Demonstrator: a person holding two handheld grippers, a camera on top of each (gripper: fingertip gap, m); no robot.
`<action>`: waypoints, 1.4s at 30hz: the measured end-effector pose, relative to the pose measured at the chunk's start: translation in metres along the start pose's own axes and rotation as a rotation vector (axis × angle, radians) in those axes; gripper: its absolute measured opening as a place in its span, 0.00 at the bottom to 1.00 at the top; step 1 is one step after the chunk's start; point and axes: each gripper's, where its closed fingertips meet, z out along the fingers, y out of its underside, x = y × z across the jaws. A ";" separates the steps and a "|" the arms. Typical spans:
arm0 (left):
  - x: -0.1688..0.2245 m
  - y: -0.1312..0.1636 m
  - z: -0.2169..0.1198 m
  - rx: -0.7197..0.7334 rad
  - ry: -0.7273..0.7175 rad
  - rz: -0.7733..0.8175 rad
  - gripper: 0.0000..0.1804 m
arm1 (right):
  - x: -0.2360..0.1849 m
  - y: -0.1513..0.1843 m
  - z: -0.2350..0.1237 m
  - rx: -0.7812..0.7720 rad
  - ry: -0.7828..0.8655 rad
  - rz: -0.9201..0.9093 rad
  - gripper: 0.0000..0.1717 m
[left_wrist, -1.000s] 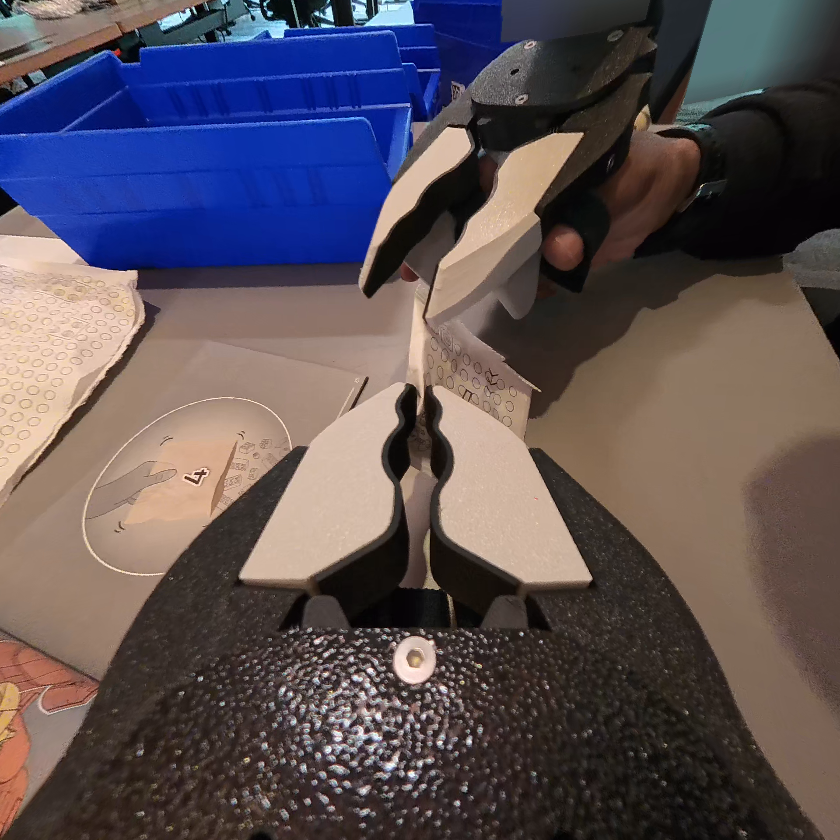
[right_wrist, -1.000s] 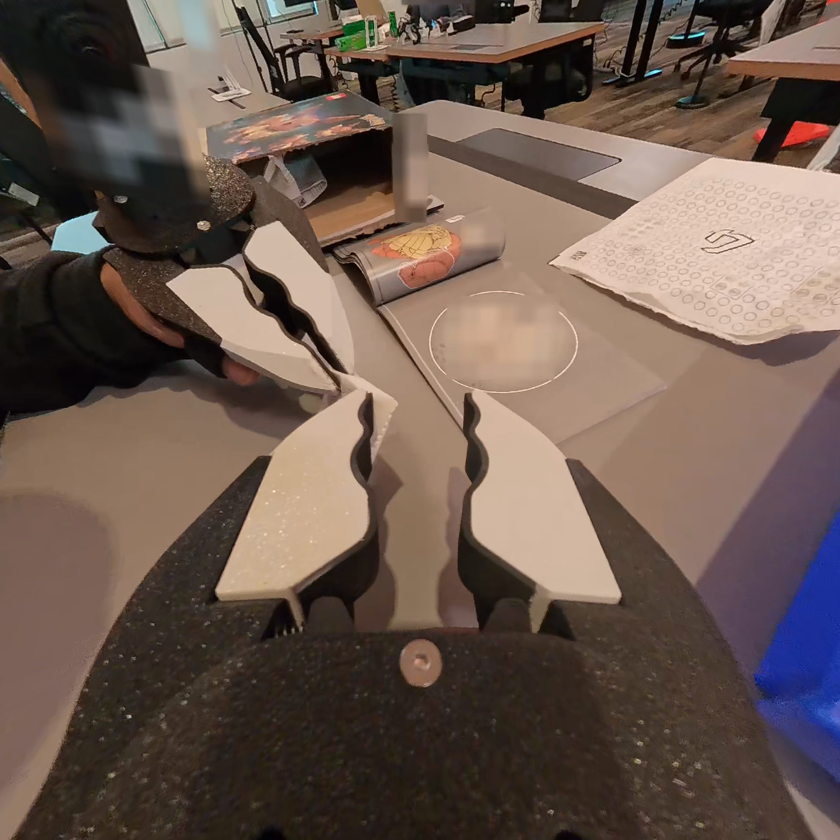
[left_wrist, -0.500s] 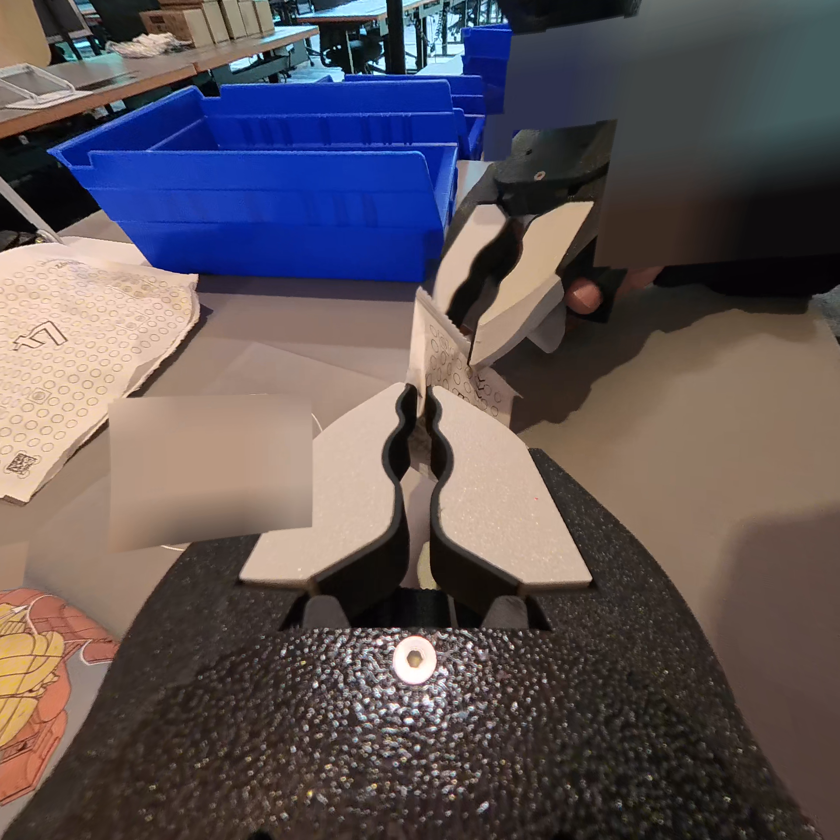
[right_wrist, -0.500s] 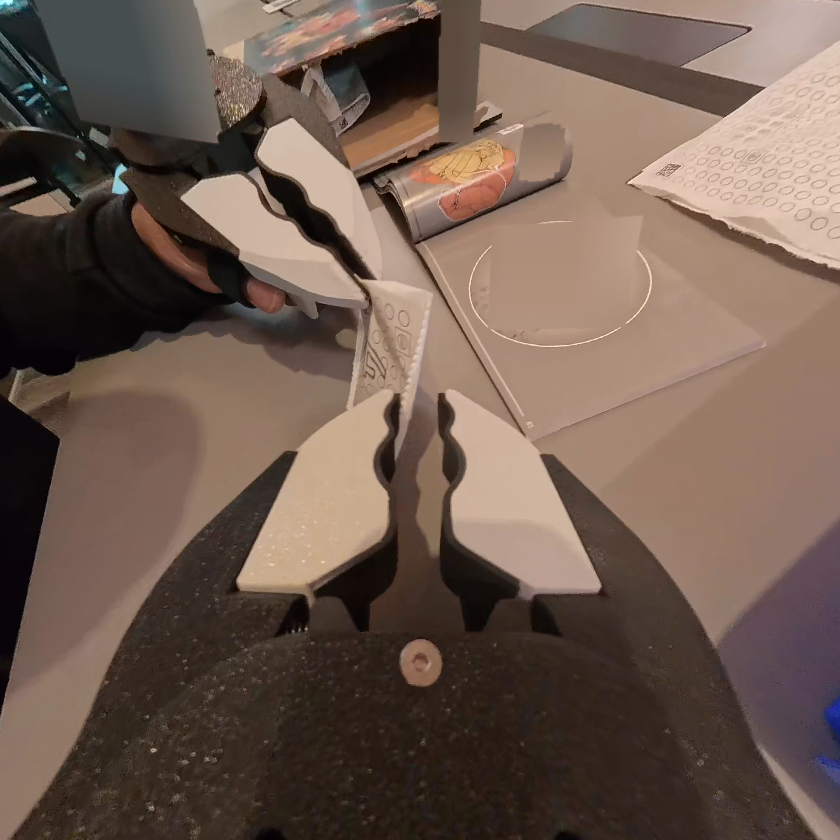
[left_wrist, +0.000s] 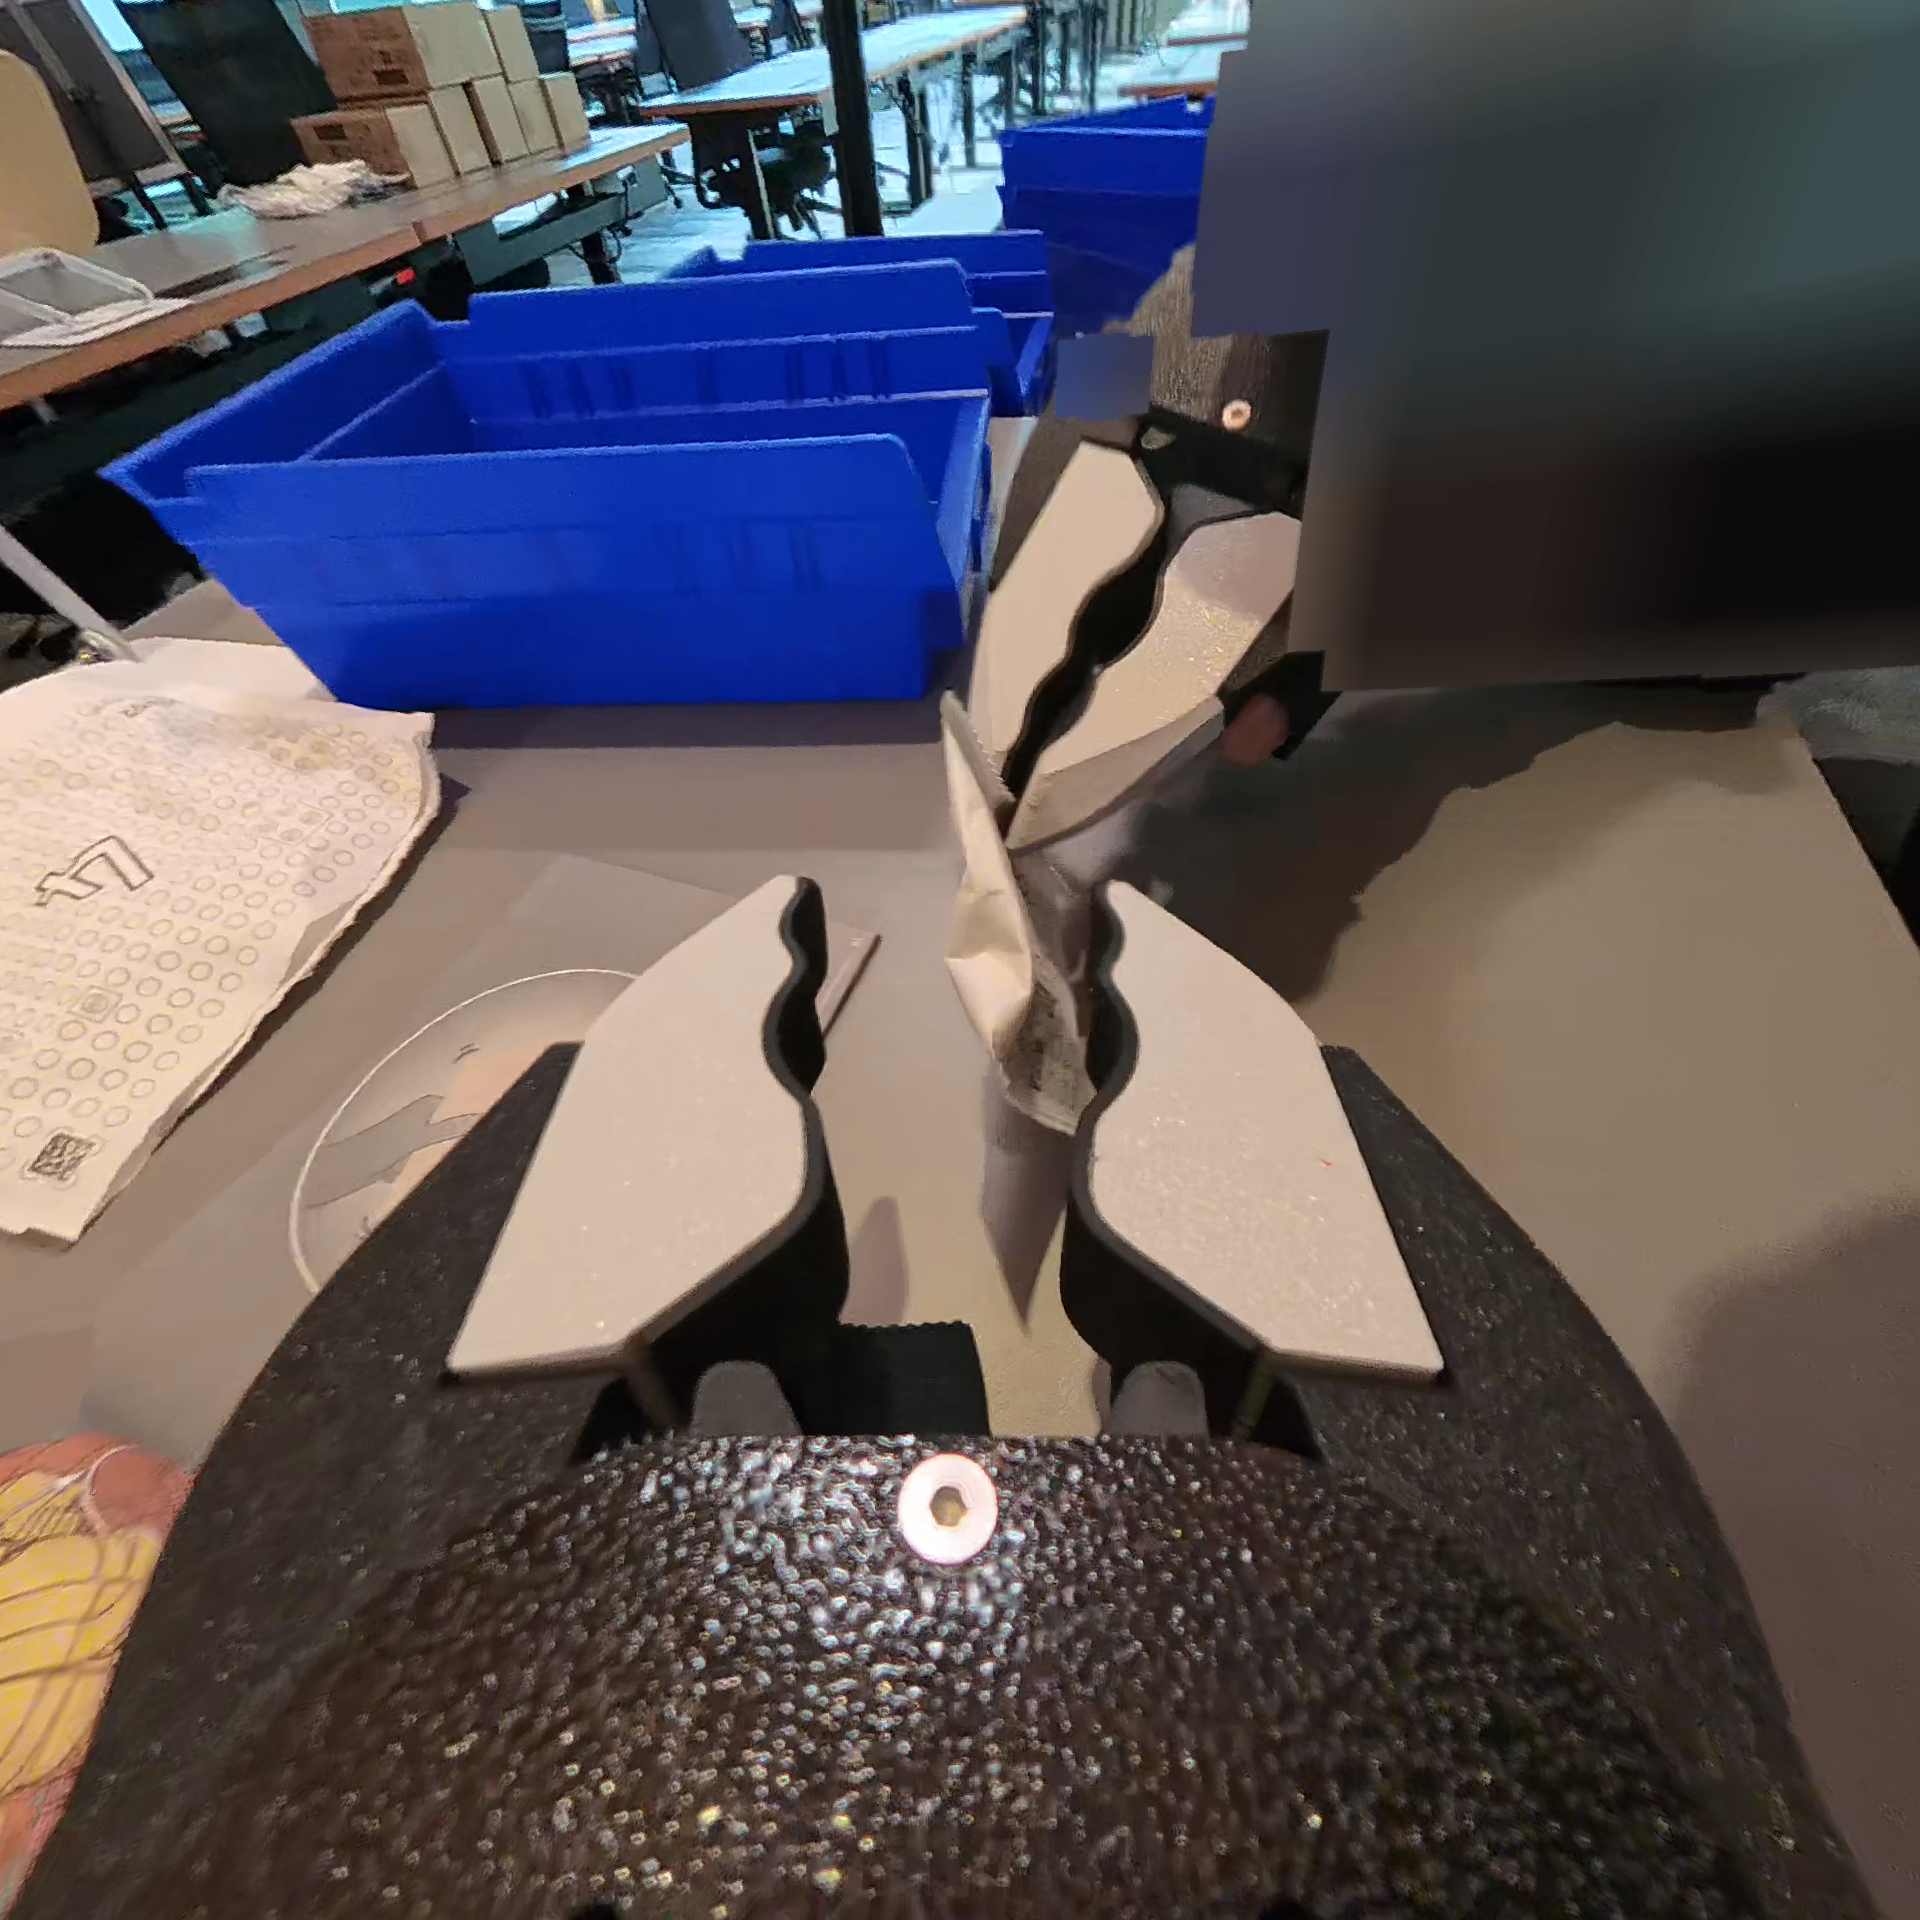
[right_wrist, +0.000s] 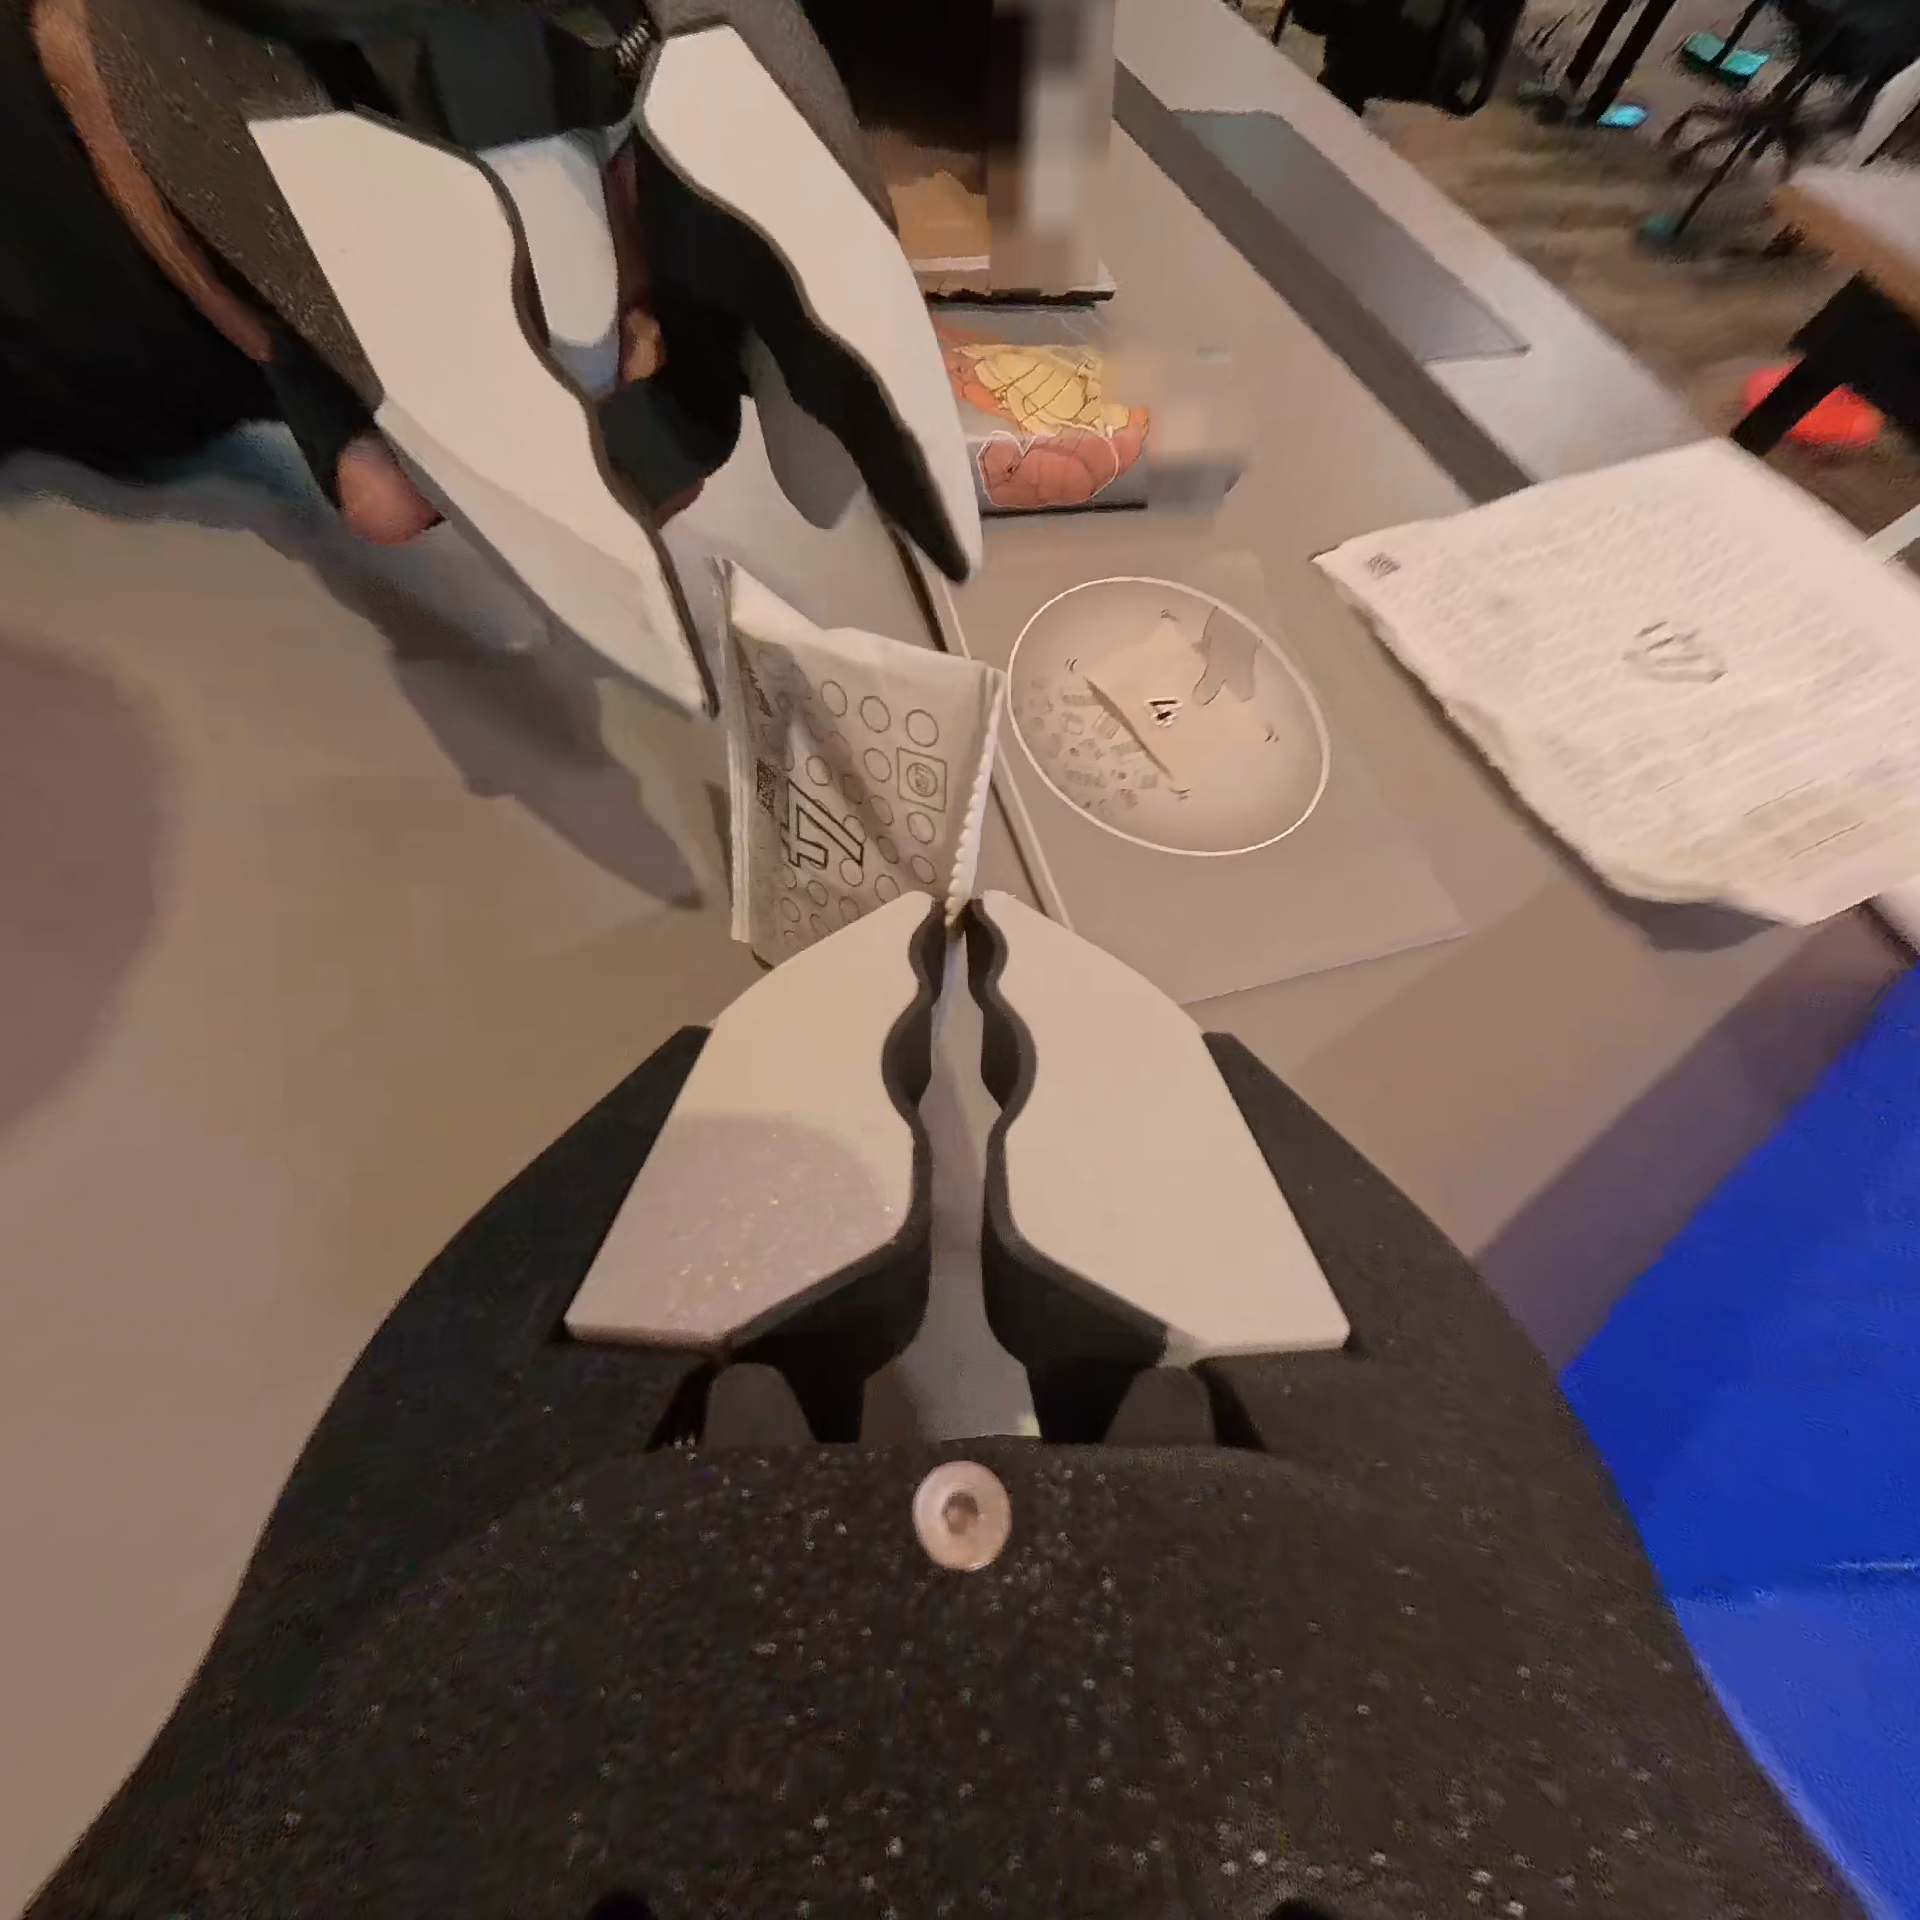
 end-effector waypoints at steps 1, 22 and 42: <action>0.004 0.002 0.003 -0.020 0.002 0.017 0.26 | -0.002 -0.002 -0.001 -0.006 0.026 -0.057 0.02; -0.027 -0.048 -0.036 0.620 0.128 -0.584 0.05 | 0.003 -0.041 -0.024 0.226 0.106 -0.069 0.26; -0.007 -0.027 -0.004 0.357 0.145 -0.481 0.24 | 0.019 -0.038 -0.045 0.175 0.035 0.120 0.00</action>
